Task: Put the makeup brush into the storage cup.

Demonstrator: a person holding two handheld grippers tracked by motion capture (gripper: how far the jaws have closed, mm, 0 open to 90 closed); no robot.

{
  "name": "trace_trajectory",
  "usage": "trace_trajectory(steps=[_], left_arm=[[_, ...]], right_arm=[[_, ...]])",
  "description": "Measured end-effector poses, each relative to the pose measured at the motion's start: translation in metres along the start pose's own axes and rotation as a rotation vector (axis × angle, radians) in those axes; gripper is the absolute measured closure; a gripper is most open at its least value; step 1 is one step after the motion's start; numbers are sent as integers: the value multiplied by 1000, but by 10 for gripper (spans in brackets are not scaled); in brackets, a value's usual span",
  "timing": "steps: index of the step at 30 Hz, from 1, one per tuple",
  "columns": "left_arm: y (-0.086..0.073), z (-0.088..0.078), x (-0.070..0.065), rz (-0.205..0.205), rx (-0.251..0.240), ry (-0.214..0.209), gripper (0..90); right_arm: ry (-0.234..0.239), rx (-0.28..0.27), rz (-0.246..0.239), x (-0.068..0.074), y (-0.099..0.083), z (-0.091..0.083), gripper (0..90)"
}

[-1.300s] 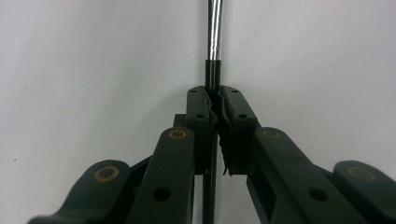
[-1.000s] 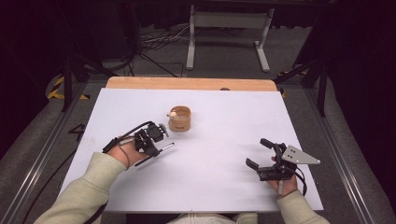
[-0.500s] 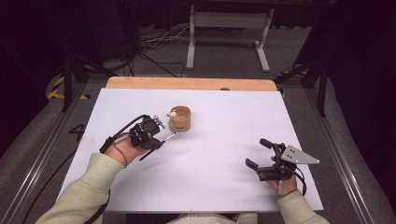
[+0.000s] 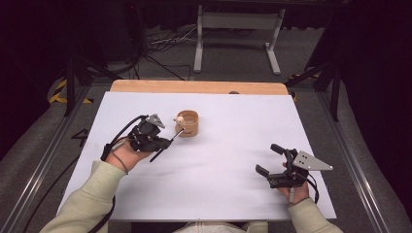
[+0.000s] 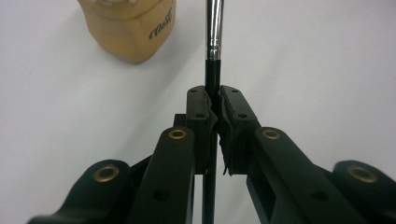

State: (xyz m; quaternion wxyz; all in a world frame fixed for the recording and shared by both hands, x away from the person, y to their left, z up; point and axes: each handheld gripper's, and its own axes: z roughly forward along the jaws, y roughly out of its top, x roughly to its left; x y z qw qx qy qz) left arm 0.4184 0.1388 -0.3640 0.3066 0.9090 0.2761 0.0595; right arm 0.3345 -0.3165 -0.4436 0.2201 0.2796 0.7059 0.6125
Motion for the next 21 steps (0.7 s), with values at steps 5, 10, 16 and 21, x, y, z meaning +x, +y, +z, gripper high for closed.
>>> trace_trajectory(steps=[5,10,16,21], left_arm=[[1,-5,-3,-1,-59,-8,828],[1,-7,-5,6,-121,-20,828],[-1,-8,-6,15,-214,-38,828],[-3,-7,-7,19,-260,-25,828]], right_arm=[[3,1,3,0,0,0,18],[2,1,3,0,0,0,18],[2,-1,3,0,0,0,17],[3,1,4,0,0,0,17]])
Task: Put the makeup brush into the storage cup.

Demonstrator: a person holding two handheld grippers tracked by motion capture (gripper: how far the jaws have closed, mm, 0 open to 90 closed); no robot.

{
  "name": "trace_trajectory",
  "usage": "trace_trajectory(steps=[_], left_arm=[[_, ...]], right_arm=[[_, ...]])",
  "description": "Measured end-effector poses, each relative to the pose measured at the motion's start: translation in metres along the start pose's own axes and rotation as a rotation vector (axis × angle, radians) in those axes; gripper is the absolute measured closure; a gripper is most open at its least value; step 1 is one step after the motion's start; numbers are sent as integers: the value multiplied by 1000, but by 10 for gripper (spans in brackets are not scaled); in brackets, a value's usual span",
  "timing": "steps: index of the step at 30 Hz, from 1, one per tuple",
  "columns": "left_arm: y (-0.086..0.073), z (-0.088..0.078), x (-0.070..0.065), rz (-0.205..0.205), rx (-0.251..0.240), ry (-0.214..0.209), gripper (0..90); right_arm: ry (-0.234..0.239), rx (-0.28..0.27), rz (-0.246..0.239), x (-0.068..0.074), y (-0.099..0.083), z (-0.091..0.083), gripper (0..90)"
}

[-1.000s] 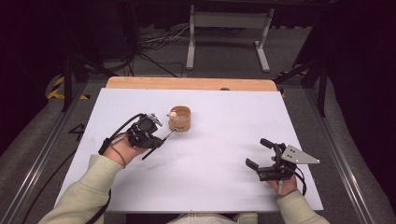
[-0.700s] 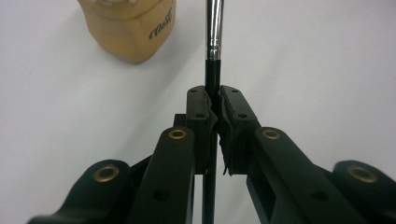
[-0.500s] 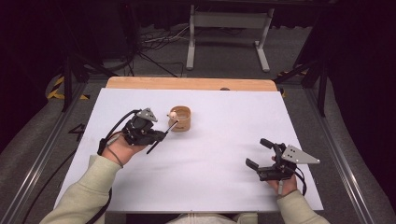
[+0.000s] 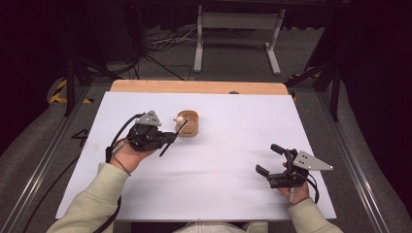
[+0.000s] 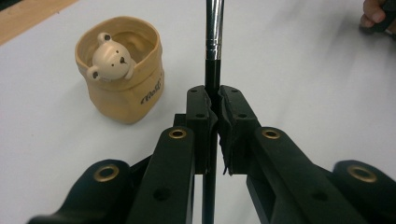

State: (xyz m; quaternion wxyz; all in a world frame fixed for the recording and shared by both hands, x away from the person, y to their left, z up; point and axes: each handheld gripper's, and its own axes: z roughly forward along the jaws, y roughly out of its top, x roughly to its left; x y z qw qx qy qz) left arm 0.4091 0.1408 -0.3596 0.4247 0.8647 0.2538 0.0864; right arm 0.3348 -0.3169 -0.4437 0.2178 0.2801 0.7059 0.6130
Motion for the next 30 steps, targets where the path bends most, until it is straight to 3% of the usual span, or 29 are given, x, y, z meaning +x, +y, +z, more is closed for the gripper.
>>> trace_trajectory(steps=[15,17,18,20,27,30], left_arm=[[0,5,0,-49,-193,-35,828],[1,6,-1,-47,-203,-33,828],[1,7,-1,-17,-230,-24,828],[1,7,0,-5,-246,-28,827],[1,11,-1,-8,-333,-43,827],[3,12,-1,-6,-347,-40,828]], right_arm=[[0,-4,0,0,0,-1,18],[1,-3,0,0,0,-1,18],[1,-3,0,0,0,-1,18],[1,-3,-1,0,0,-1,18],[4,-4,3,0,0,-1,17],[5,-4,3,0,0,-1,18]])
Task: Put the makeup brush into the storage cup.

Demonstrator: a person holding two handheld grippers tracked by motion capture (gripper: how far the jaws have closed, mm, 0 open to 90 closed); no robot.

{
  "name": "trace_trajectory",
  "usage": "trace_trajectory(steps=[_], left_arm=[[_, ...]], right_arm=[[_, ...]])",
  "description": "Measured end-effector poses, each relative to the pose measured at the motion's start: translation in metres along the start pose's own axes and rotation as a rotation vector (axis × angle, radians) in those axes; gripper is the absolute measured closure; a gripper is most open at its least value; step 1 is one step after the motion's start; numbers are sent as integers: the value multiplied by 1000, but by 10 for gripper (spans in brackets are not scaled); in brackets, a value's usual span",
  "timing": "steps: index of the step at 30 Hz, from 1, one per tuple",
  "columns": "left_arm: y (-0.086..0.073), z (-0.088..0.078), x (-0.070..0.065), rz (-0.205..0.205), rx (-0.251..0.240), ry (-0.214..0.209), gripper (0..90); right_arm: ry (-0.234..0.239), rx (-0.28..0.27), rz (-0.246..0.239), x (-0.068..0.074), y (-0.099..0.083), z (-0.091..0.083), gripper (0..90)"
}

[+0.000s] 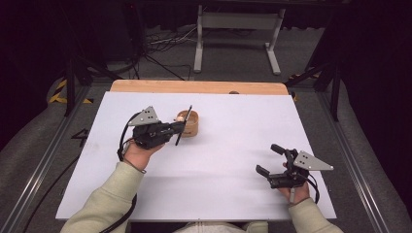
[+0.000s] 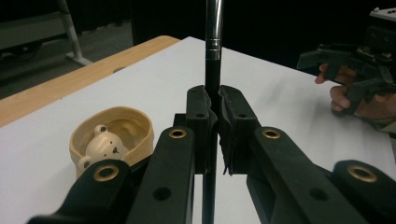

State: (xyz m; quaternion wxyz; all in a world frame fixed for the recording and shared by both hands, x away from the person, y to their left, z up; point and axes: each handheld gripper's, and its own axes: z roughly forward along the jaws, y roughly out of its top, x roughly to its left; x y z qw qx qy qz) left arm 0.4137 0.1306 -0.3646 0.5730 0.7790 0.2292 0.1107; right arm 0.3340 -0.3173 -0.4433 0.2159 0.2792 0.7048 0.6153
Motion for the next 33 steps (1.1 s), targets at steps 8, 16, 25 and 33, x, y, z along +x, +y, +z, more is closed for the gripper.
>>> trace_trajectory(steps=[8,16,25,33], left_arm=[[6,8,1,-5,-58,16,828],[16,14,3,9,-78,50,827],[23,25,6,-17,-95,79,827],[25,34,8,-62,-116,133,827]], right_arm=[[3,-2,2,0,0,0,18],[6,-3,2,0,0,0,17],[14,-7,6,-1,0,0,16],[15,-10,7,-1,0,0,16]])
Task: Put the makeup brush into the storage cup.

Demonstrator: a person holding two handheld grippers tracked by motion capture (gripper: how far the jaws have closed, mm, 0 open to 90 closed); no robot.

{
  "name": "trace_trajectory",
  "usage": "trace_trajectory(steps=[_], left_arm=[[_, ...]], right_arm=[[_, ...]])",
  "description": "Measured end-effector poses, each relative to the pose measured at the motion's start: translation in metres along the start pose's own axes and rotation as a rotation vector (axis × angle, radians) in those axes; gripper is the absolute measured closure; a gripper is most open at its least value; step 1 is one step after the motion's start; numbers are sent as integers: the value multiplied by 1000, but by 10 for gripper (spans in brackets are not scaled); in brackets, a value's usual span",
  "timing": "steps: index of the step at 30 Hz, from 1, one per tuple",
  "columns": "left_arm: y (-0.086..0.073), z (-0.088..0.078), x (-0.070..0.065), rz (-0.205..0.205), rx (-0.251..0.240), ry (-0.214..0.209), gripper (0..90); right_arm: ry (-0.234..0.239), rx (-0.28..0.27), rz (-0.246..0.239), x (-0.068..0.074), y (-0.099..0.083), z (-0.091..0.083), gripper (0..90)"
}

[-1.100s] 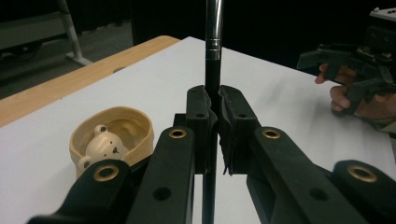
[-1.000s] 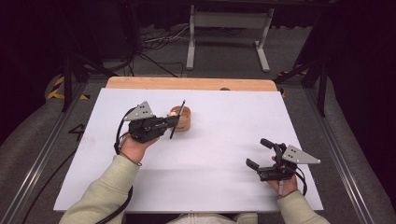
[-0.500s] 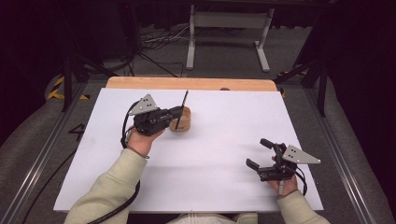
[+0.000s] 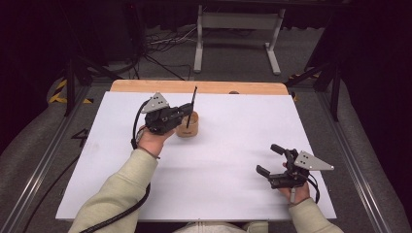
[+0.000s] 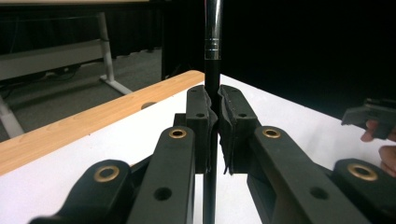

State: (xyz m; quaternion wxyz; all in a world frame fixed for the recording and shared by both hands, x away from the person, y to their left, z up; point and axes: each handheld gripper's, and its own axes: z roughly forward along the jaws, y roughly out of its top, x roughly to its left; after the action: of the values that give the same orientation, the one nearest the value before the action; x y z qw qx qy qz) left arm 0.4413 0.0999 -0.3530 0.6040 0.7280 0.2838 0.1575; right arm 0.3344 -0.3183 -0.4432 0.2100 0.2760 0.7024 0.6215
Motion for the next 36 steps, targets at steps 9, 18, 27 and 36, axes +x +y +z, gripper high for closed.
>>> trace_trajectory(steps=[9,18,27,36], left_arm=[[4,13,0,-2,-34,52,826],[5,21,5,-1,-39,108,826],[5,28,5,-2,-44,197,826],[0,32,11,-26,-48,220,826]], right_arm=[[2,-1,3,0,0,0,16],[4,-3,6,0,0,-1,17],[6,-4,7,0,0,0,17],[8,-3,6,0,0,-1,17]])
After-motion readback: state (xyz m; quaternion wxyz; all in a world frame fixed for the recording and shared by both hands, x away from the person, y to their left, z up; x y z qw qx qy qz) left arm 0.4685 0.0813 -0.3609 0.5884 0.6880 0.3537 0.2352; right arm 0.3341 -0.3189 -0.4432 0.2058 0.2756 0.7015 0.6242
